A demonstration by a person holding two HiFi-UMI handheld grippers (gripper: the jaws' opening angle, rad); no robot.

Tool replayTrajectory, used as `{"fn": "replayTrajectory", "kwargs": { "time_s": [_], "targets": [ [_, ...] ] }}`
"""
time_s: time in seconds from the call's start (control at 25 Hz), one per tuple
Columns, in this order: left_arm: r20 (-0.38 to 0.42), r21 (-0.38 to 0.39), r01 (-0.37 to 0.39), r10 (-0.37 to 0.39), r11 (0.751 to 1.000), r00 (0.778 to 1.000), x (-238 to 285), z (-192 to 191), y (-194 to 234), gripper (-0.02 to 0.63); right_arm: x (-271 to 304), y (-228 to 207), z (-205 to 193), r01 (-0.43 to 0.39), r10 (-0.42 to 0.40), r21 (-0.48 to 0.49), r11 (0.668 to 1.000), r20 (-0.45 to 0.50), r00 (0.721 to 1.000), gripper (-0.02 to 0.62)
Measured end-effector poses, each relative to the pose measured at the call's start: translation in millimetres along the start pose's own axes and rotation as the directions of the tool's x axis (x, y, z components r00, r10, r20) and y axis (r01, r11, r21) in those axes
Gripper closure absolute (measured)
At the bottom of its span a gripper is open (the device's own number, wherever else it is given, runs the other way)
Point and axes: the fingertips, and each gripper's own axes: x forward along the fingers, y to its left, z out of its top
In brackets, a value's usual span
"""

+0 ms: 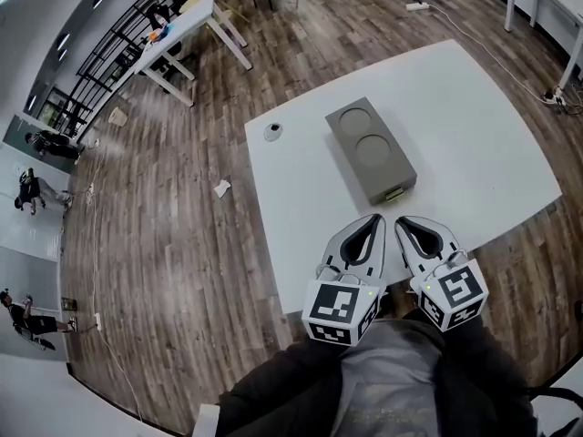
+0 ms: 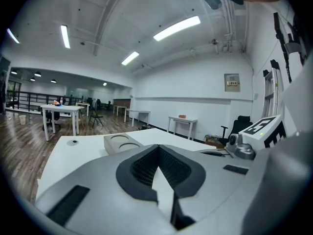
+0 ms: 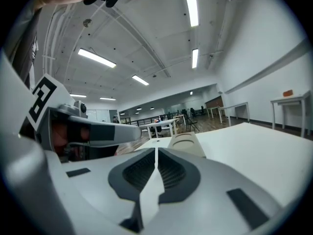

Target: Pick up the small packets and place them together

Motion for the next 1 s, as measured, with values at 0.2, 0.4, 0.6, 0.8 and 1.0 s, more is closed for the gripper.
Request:
{"fn": "replayTrajectory", "kwargs": {
  "time_s": [0.2, 0.4, 0.6, 0.8, 1.0],
  "targets": [
    [0.006, 0.009, 0.009, -0.009, 1.000, 1.000, -1.6, 19.4, 3.0, 0.603, 4.1, -2.5, 18.3, 0.022, -0.022, -0.011, 1.000, 0.007, 1.000, 0.578],
    [0.004, 0.009, 0.016, -0.016, 1.000, 1.000, 2.2, 14.7, 7.0, 0.603, 7.5, -1.5, 8.2, 0.029, -0.030, -0.030, 0.999, -0.009, 1.000, 0.578],
    [-0.031, -0.006, 0.023, -0.023, 1.000, 0.999, 5.4, -9.9, 11.6, 0.603, 11.9, -14.2, -13.8, 0.091, -0.092, -0.027, 0.995, -0.030, 0.995, 0.577],
    [-0.042, -0.007, 0.028, -0.028, 1.000, 0.999, 9.2, -8.2, 20.3, 0.603, 19.9, -29.7, -24.7, 0.163, -0.163, -0.005, 0.987, -0.090, 0.982, 0.498],
    [-0.062, -0.017, 0.043, -0.044, 0.999, 0.997, 18.2, -13.0, 27.9, 0.603, 30.5, -35.5, -31.2, 0.191, -0.191, -0.014, 0.982, -0.116, 0.975, 0.448]
  ]
}}
